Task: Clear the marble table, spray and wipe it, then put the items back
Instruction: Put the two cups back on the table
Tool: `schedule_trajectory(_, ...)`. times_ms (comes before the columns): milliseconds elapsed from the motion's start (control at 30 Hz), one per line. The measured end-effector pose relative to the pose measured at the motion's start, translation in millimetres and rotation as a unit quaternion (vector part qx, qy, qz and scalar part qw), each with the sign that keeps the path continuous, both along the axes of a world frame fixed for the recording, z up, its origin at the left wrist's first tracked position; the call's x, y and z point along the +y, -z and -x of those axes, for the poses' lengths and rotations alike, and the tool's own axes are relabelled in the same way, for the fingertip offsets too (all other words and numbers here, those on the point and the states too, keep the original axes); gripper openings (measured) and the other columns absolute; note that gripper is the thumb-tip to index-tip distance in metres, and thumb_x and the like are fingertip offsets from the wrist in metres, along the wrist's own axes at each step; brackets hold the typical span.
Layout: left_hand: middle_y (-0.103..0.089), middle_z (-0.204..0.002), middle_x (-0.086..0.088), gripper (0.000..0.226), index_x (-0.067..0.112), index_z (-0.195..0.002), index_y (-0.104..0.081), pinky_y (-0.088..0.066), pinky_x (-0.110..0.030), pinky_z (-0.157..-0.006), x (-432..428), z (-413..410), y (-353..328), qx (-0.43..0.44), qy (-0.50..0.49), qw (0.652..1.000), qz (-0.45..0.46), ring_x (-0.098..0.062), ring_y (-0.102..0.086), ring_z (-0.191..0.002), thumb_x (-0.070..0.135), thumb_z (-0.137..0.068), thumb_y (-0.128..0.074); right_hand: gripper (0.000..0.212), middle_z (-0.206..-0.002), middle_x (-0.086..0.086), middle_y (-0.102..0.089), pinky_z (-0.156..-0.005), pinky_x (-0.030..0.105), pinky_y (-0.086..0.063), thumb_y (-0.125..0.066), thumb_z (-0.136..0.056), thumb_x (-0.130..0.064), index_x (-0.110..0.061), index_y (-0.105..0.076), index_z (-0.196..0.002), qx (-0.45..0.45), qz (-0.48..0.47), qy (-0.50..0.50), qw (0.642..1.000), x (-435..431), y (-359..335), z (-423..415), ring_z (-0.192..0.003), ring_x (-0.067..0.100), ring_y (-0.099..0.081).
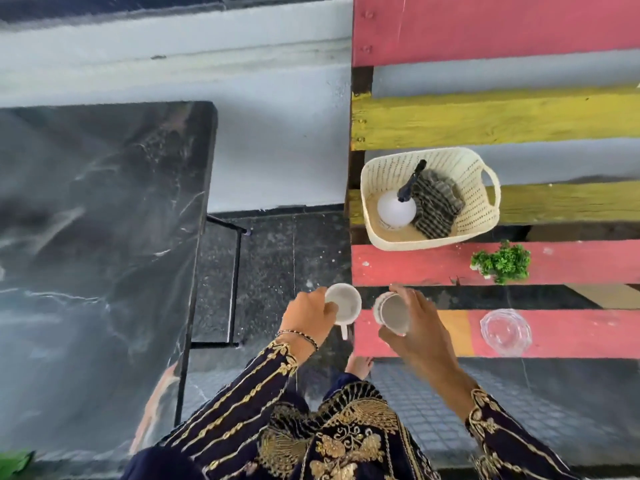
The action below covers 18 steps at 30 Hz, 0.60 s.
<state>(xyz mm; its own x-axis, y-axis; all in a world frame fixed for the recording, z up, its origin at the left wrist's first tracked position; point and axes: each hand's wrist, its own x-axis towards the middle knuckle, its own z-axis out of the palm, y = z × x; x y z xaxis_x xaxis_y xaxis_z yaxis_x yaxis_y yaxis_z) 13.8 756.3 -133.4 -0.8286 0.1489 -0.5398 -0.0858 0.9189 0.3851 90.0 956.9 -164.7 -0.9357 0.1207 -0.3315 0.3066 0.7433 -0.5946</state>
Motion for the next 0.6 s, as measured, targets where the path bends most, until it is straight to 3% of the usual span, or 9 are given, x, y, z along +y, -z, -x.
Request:
schedule_trajectory(167, -0.069, -0.098, -0.019, 0.026, 0.01, -0.106, -0.06, -0.05, -0.039, -0.074, -65, -6, -71, 0.06, -0.078, 0.995, -0.011, -0.04, -0.063, -0.09, 0.027, -0.091, -0.047, 0.077, -0.136, -0.003, -0.058, -0.086, 0.03, -0.044, -0.087, -0.074, -0.034, -0.024, -0.049, -0.14, 0.079, 0.039, -0.044, 0.995, -58, -64, 20, -0.119, 0.02, -0.056)
schedule_trajectory(400, -0.069, -0.079, -0.014, 0.021, 0.011, -0.089, -0.059, -0.056, -0.041, -0.071, -190, -39, -142, 0.11, -0.171, 0.978, -0.044, -0.034, -0.068, -0.07, 0.027, -0.09, -0.045, 0.078, -0.133, -0.009, -0.06, -0.087, 0.03, -0.044, -0.088, -0.071, -0.037, -0.028, -0.05, -0.138, 0.14, 0.055, -0.1, 0.984, -174, -137, 32, -0.117, 0.015, -0.057)
schedule_trajectory(600, -0.071, -0.087, -0.015, 0.023, 0.016, -0.103, -0.061, -0.057, -0.041, -0.074, -338, -71, -159, 0.151, -0.212, 0.964, -0.059, -0.036, -0.069, -0.074, 0.026, -0.092, -0.044, 0.075, -0.129, -0.017, -0.059, -0.091, 0.033, -0.048, -0.087, -0.071, -0.039, -0.035, -0.05, -0.136, 0.133, 0.064, -0.127, 0.981, -323, -166, 21, -0.115, 0.011, -0.056)
